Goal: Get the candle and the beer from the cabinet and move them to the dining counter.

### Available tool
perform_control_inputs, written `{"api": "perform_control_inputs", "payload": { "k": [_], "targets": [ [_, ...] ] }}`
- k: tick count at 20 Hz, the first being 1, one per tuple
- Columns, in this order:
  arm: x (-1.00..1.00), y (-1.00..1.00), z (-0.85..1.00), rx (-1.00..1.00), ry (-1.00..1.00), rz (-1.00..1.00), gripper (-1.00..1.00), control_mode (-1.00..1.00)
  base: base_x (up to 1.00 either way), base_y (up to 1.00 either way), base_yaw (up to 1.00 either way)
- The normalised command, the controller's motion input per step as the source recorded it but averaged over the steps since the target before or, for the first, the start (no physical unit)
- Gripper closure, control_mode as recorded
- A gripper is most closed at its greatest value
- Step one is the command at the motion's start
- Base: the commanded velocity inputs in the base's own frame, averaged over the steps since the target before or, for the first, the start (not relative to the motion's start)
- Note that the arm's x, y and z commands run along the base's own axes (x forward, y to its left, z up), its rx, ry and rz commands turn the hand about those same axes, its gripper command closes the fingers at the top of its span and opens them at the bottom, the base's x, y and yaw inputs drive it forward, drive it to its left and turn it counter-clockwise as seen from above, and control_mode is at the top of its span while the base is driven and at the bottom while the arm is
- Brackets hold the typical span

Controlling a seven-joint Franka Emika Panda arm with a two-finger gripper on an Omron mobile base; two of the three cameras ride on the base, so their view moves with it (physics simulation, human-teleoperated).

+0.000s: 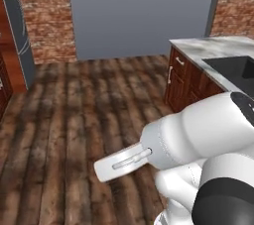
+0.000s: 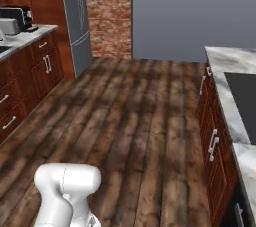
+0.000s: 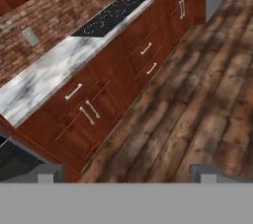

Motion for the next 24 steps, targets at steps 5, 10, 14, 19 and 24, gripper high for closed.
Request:
{"api": "perform_control_inputs", "payload": {
  "k": [5, 10, 14, 19, 24],
  "targets": [
    [0.0, 0.0, 0.0, 0.0, 0.0, 0.0, -1.0, 1.0, 0.97, 0.53, -0.16],
    [0.0, 0.0, 0.0, 0.0, 0.0, 0.0, -1.0, 1.0, 1.0, 0.21, -0.03],
    [0.0, 0.0, 0.0, 0.0, 0.0, 0.0, -1.0, 1.0, 1.0, 0.02, 0.0],
    [0.0, 0.0, 0.0, 0.0, 0.0, 0.0, -1.0, 1.0, 1.0, 0.03, 0.03],
    [0.0, 0.0, 0.0, 0.0, 0.0, 0.0, -1.0, 1.0, 1.0, 0.09, 0.1]
  ]
}}
